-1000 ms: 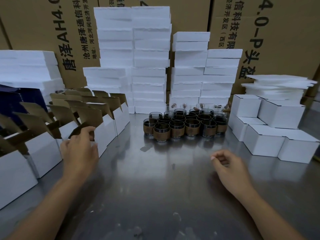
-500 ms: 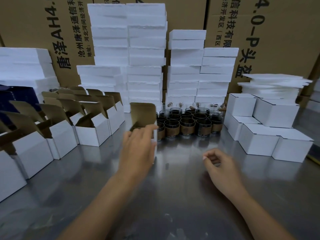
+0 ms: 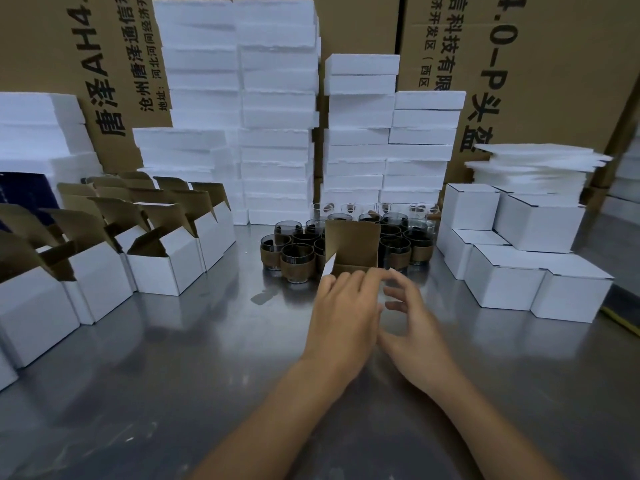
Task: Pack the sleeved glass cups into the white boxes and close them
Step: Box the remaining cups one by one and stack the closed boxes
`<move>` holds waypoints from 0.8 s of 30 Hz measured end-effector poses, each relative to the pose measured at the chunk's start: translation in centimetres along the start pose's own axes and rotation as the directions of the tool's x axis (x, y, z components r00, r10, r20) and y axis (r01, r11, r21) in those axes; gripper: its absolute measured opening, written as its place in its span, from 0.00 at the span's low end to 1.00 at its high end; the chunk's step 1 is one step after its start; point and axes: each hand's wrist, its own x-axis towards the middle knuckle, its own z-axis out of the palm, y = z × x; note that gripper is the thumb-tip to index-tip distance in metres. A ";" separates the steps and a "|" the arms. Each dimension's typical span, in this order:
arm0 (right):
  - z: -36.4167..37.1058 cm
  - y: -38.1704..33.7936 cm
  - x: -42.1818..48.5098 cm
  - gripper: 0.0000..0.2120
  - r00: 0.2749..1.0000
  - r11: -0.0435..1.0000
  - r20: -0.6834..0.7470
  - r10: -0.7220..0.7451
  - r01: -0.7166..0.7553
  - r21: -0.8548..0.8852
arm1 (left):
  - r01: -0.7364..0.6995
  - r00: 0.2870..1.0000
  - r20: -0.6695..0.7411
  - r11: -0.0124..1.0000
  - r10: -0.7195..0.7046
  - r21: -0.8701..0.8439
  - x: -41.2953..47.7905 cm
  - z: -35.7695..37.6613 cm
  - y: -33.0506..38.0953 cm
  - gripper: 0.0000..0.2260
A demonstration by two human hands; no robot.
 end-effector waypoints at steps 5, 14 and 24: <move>0.0 0.1 0.1 0.26 1.000 0.998 -0.022 0.003 -0.005 -0.062 | 0.021 0.999 0.028 0.997 -0.019 -0.077 0.7 0.8 -0.2 0.15; 0.1 1.1 0.3 0.27 0.998 0.985 -0.058 0.017 -0.027 -0.171 | -0.033 0.943 -0.333 0.988 -0.020 -0.152 2.3 -1.3 -3.6 0.10; -0.2 1.0 0.5 0.26 0.999 0.974 -0.034 0.031 -0.038 -0.223 | 0.628 0.772 0.219 0.770 -0.597 -0.114 3.6 1.7 -12.6 0.21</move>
